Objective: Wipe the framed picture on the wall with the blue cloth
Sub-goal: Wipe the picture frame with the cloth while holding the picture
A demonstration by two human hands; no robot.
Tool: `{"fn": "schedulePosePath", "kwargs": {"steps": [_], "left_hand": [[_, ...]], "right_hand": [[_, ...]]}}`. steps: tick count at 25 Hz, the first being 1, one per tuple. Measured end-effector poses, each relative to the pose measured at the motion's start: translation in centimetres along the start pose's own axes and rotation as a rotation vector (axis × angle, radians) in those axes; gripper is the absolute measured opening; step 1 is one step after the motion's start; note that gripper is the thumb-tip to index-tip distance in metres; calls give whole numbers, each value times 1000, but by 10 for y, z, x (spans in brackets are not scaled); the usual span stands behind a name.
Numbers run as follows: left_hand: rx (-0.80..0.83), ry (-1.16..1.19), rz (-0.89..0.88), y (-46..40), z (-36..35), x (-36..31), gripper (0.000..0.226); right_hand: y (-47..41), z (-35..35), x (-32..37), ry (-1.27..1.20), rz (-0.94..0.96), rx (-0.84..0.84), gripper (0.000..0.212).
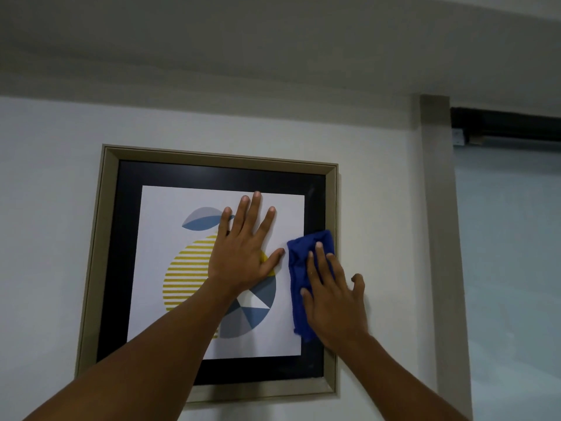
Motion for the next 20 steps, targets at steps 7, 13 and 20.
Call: {"fn": "schedulePosePath", "kwargs": {"steps": [7, 13, 20], "left_hand": [[-5, -17, -3, 1, 0, -1, 82], [-16, -19, 1, 2, -2, 1, 82], [3, -9, -8, 1, -2, -1, 83]], "right_hand": [[-118, 22, -17, 31, -5, -68, 68], [-108, 13, -5, -76, -70, -228, 69], [16, -18, 9, -95, -97, -110, 70]]}}
Point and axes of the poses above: each hand's wrist, its own y-axis away from the middle knuckle, its own z-axis out of the back of the hand, x = y × z, the point moved 7 cm from there along -y, towards the middle knuckle, and after that the axes turned 10 degrees about -x, right-handed, at the moved point
